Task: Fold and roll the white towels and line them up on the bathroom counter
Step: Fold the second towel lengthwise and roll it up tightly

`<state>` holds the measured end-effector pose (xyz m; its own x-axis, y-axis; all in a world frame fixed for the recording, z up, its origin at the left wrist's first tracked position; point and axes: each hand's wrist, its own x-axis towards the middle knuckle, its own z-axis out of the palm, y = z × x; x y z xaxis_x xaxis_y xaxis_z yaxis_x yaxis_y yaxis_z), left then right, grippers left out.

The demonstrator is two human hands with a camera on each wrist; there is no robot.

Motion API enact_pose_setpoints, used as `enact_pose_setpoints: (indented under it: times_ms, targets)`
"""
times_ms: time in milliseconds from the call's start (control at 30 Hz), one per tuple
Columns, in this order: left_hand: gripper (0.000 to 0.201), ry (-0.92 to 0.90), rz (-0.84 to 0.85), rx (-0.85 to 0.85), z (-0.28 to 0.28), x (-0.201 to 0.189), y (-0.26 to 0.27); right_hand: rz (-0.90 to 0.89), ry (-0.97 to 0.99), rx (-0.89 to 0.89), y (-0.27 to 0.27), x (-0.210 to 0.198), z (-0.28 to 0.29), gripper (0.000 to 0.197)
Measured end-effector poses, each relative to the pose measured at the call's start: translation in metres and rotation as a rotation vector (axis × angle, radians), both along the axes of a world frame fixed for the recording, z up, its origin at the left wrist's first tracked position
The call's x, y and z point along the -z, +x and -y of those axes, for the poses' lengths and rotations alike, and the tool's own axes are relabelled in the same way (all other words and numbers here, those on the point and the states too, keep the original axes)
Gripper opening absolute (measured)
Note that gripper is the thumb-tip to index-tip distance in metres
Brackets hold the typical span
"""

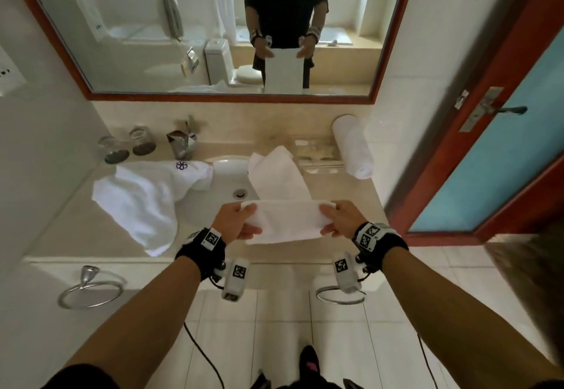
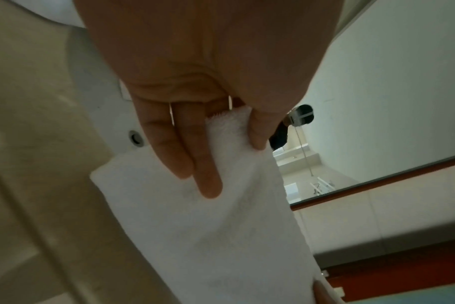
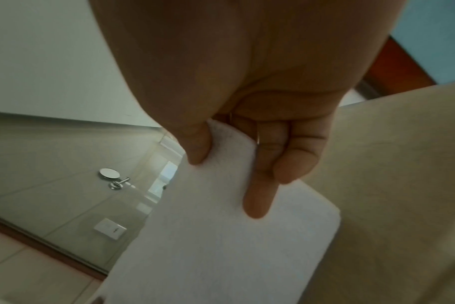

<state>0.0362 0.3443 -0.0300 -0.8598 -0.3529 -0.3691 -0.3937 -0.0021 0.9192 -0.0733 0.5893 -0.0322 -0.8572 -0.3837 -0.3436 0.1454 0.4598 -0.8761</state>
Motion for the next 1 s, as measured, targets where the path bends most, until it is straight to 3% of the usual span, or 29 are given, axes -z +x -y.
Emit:
enact_pose_setpoints:
  times_ms: [167,300,433,567,733,900,1000]
  targets:
    - [0.027,0.064,0.095,0.066,-0.013,0.026,0.028,0.126,0.031,0.019,0.024,0.021,-0.014,0.027]
    - [0.027,0.087,0.112,0.048,-0.016,0.038,0.035,0.154,-0.016,0.041,0.029,0.027,-0.014,0.006]
    - [0.012,0.088,0.062,-0.005,-0.011,0.044,0.03,0.189,-0.05,0.066,0.021,0.034,-0.009,0.007]
    - [0.019,0.143,0.09,-0.097,-0.007,0.046,0.019,0.228,-0.065,0.055,0.004,0.04,0.001,0.022]
    - [0.031,0.103,0.212,-0.13,0.001,0.056,0.001,0.191,0.137,-0.031,-0.027,0.052,0.013,0.025]
    - [0.038,0.201,0.363,-0.092,0.002,0.071,-0.004,0.458,0.131,0.035,-0.052,0.079,0.026,0.02]
    - [0.041,0.224,0.359,-0.148,0.006,0.069,-0.016,0.489,0.22,-0.03,-0.078,0.102,0.029,0.034]
